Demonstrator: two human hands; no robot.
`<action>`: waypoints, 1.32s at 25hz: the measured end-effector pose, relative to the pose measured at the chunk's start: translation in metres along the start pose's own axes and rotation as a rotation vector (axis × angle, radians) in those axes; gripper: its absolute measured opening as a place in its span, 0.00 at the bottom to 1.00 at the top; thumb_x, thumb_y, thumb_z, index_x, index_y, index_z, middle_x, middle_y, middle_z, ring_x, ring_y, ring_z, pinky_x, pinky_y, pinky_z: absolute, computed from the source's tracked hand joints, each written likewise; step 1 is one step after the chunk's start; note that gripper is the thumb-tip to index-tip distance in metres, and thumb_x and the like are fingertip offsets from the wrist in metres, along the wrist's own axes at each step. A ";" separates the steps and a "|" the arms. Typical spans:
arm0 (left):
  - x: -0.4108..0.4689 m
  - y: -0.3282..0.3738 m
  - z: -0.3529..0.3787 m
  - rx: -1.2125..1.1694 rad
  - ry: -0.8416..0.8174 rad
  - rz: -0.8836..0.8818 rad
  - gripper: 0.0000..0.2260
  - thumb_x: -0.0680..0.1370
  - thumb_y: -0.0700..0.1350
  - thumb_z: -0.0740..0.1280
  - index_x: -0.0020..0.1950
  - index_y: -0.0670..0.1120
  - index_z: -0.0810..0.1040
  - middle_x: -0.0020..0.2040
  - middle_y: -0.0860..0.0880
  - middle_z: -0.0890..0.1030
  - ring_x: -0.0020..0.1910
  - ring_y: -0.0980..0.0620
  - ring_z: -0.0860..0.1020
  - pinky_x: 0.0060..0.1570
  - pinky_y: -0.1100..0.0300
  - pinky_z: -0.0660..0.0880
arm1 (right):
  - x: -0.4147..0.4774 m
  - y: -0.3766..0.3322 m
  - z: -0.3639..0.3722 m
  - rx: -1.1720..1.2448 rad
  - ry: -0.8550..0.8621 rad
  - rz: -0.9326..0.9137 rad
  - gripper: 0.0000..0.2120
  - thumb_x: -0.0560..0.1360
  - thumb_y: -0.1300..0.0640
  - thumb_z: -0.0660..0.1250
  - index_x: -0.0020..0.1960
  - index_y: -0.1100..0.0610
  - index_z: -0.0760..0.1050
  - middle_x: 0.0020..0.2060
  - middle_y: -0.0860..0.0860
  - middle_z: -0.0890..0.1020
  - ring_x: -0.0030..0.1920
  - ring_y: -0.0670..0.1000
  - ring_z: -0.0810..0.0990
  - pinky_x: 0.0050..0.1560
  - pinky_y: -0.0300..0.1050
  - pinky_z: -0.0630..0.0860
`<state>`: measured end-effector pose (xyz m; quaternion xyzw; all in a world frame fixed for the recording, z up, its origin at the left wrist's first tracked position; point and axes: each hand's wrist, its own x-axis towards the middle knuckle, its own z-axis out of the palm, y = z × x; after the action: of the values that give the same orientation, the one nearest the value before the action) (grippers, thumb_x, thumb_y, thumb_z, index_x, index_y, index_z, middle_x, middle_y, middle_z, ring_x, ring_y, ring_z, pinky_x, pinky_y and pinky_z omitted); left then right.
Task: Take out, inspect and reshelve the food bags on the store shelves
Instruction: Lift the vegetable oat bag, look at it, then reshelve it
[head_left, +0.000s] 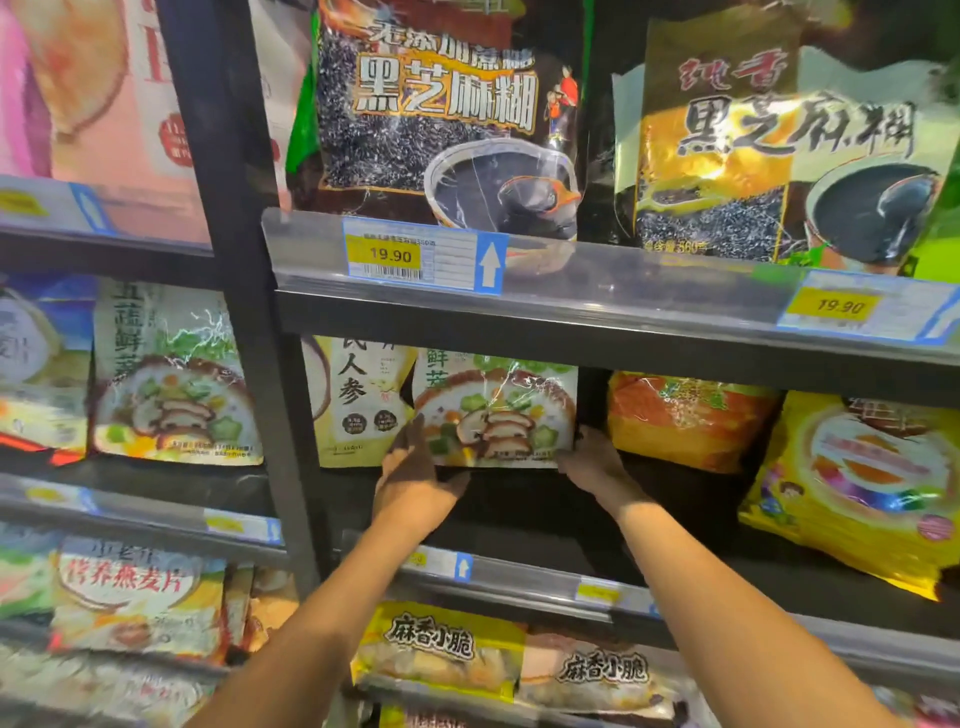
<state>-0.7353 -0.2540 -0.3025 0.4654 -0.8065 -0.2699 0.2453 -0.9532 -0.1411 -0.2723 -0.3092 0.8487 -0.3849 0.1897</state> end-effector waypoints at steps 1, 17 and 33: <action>0.001 -0.001 0.002 0.013 0.002 -0.009 0.46 0.74 0.59 0.74 0.84 0.50 0.52 0.83 0.47 0.61 0.80 0.43 0.61 0.76 0.50 0.67 | 0.007 0.004 0.002 -0.017 0.001 0.014 0.21 0.77 0.57 0.72 0.68 0.56 0.73 0.61 0.53 0.82 0.57 0.55 0.83 0.54 0.49 0.82; -0.011 0.001 0.000 -0.095 -0.191 0.021 0.49 0.74 0.57 0.77 0.85 0.50 0.50 0.83 0.44 0.59 0.82 0.43 0.58 0.77 0.49 0.63 | -0.076 0.077 -0.036 -0.309 0.023 -0.172 0.11 0.77 0.61 0.73 0.59 0.58 0.79 0.48 0.55 0.87 0.51 0.55 0.86 0.50 0.46 0.80; 0.001 0.028 0.016 -0.361 -0.450 0.084 0.43 0.65 0.55 0.80 0.78 0.53 0.67 0.70 0.49 0.79 0.70 0.46 0.77 0.71 0.43 0.74 | -0.102 0.095 -0.073 -0.374 0.028 -0.139 0.15 0.76 0.50 0.76 0.61 0.51 0.82 0.60 0.51 0.82 0.61 0.53 0.79 0.59 0.49 0.78</action>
<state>-0.7633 -0.2396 -0.2962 0.3086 -0.7981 -0.4952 0.1503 -0.9545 0.0151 -0.2909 -0.3916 0.8845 -0.2369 0.0899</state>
